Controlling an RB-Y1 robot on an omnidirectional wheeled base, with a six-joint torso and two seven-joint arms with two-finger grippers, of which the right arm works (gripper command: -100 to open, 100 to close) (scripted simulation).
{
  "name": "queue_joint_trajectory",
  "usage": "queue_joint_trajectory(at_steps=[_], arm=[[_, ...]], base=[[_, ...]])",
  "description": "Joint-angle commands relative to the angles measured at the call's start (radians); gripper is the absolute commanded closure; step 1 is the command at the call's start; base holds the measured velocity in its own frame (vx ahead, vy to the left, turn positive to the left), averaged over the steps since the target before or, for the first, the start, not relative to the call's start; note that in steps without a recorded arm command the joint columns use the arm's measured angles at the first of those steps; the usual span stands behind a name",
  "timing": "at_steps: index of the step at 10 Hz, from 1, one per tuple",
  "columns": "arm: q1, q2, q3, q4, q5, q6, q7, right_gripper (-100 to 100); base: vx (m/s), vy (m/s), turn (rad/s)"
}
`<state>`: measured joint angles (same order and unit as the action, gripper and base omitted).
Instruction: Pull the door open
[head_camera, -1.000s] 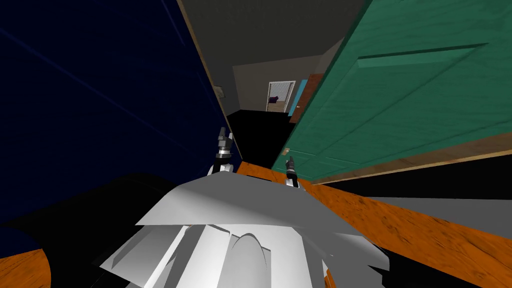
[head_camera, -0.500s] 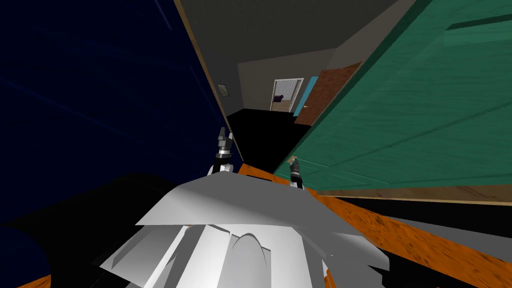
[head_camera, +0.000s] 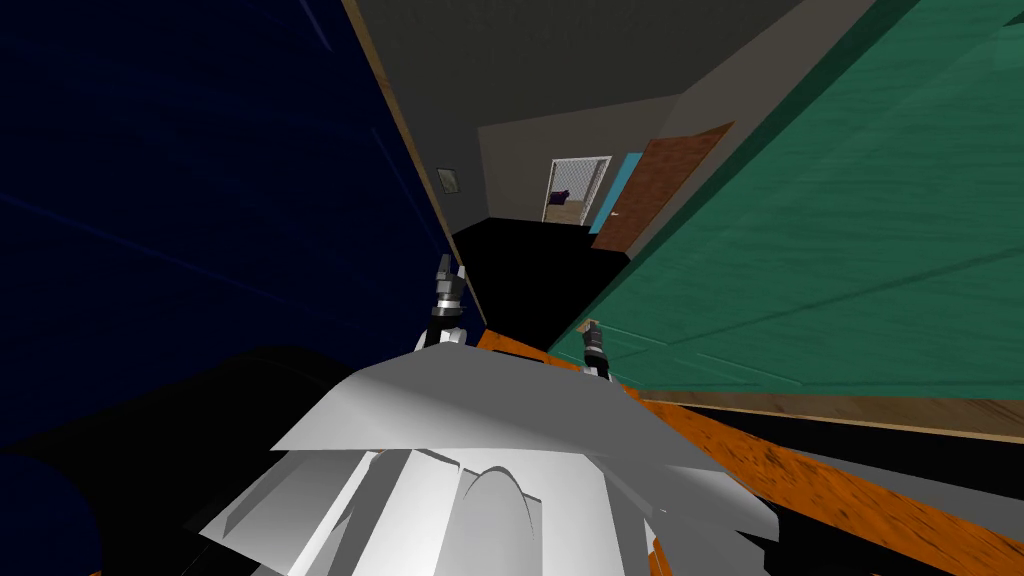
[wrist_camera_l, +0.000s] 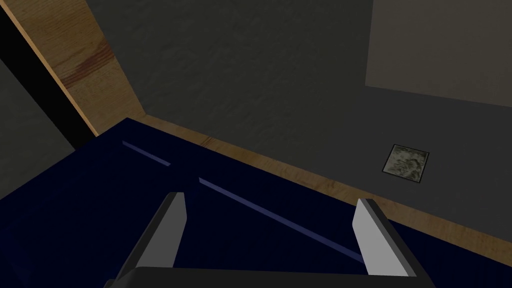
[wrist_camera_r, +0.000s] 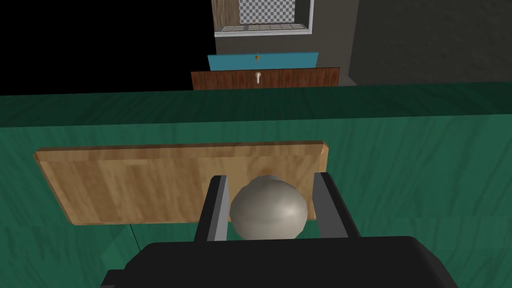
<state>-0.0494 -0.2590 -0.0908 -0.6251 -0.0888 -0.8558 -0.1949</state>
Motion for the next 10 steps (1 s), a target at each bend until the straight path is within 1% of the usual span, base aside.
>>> queue_joint_trajectory(at_steps=[1,4,5,6,10], arm=[[-0.003,-0.001,-0.001,-0.002,0.0,0.0,0.0,100],[-0.003,-0.001,-0.001,-0.002,0.0,0.0,0.0,100],[0.006,-0.009,0.015,-0.004,0.008,-0.008,-0.017,100],[0.007,-0.012,0.018,-0.004,0.01,-0.01,-0.021,100],[0.025,-0.041,0.055,-0.012,0.032,-0.032,-0.066,100]], base=[[-0.012,-0.006,0.009],[0.0,0.0,0.0],[-0.118,-0.031,0.112],[-0.195,-0.036,0.099],[-0.187,-0.035,0.085]])
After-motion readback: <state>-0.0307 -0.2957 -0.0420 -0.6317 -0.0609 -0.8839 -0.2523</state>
